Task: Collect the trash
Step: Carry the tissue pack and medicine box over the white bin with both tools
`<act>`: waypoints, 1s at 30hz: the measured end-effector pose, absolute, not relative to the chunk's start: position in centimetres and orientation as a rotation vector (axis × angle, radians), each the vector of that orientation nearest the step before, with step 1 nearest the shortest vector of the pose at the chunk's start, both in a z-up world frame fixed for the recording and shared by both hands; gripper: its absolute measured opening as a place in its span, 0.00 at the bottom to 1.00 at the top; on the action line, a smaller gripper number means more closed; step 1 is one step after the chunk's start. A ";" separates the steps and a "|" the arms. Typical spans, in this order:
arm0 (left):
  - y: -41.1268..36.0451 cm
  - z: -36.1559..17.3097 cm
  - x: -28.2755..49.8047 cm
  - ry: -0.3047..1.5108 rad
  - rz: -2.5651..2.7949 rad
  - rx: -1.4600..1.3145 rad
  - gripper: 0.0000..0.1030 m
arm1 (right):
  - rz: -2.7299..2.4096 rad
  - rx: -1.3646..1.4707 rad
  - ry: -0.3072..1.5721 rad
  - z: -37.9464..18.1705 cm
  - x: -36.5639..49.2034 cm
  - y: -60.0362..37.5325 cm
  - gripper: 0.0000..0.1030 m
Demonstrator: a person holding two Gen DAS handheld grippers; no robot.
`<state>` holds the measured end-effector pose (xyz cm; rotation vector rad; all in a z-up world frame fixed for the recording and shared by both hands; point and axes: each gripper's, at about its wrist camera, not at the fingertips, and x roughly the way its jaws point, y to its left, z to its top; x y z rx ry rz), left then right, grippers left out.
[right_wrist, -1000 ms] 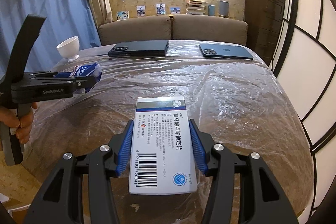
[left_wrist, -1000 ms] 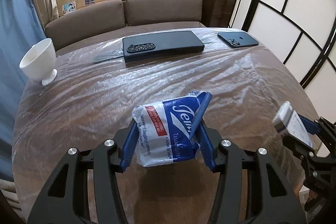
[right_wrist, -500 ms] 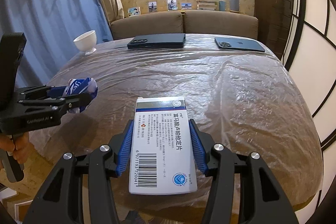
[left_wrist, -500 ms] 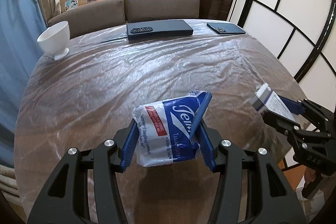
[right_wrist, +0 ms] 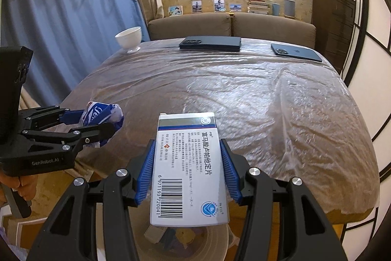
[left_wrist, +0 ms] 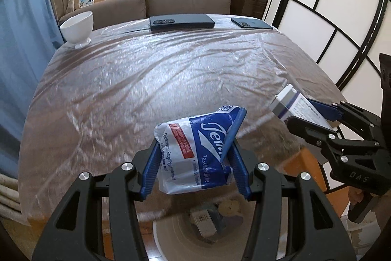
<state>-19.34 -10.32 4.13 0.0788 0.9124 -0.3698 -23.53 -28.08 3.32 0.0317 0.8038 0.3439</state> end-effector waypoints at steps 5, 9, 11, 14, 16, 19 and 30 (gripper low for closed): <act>-9.8 4.0 -21.4 0.919 -0.375 0.065 0.52 | 0.376 0.021 0.817 3.1 -25.3 -27.3 0.49; -9.4 3.9 -22.9 0.918 -0.373 0.067 0.52 | 0.399 -0.003 0.822 3.2 -27.0 -26.9 0.49; -9.2 3.9 -23.8 0.922 -0.373 0.057 0.52 | 0.405 -0.015 0.821 3.3 -27.7 -26.8 0.49; -9.0 3.9 -24.9 0.928 -0.374 0.054 0.52 | 0.413 -0.018 0.826 3.4 -28.7 -26.6 0.49; -9.1 3.8 -25.7 0.932 -0.376 0.064 0.52 | 0.423 -0.012 0.833 3.3 -29.3 -26.4 0.49; -9.4 3.3 -26.9 0.943 -0.386 0.081 0.52 | 0.433 -0.020 0.844 3.0 -30.2 -26.1 0.49; -10.4 0.7 -28.6 1.012 -0.419 0.115 0.52 | 0.442 -0.031 0.919 0.3 -31.3 -25.1 0.49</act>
